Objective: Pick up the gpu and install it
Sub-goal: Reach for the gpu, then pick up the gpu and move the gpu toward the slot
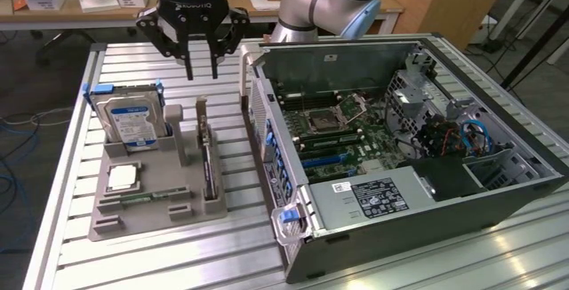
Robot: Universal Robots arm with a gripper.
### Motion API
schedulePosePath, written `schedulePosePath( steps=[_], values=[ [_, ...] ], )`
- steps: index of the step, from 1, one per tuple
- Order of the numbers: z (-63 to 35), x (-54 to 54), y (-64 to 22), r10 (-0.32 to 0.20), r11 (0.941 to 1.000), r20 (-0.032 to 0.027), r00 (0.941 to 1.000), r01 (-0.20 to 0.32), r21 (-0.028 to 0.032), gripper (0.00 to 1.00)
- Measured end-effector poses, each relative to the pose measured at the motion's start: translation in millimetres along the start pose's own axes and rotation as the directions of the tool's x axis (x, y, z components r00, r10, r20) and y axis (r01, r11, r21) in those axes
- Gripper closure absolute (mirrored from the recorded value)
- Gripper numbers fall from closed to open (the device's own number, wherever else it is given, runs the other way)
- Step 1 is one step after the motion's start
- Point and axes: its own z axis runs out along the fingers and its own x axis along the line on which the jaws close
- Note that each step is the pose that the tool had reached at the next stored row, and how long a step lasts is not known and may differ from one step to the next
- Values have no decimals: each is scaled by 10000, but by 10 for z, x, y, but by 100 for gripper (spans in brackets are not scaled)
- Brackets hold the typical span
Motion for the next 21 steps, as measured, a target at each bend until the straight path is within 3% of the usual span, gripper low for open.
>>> schedulePosePath(
  steps=[1, 2, 21],
  values=[
    [0, 0, 0, 1, 10000, 0, 10000, -1, 0, 59],
    [0, 0, 0, 0, 10000, 0, 10000, 0, 0, 53],
    [27, 1, -1, 1, 10000, 4, 10000, -1, -2, 53]
  ],
)
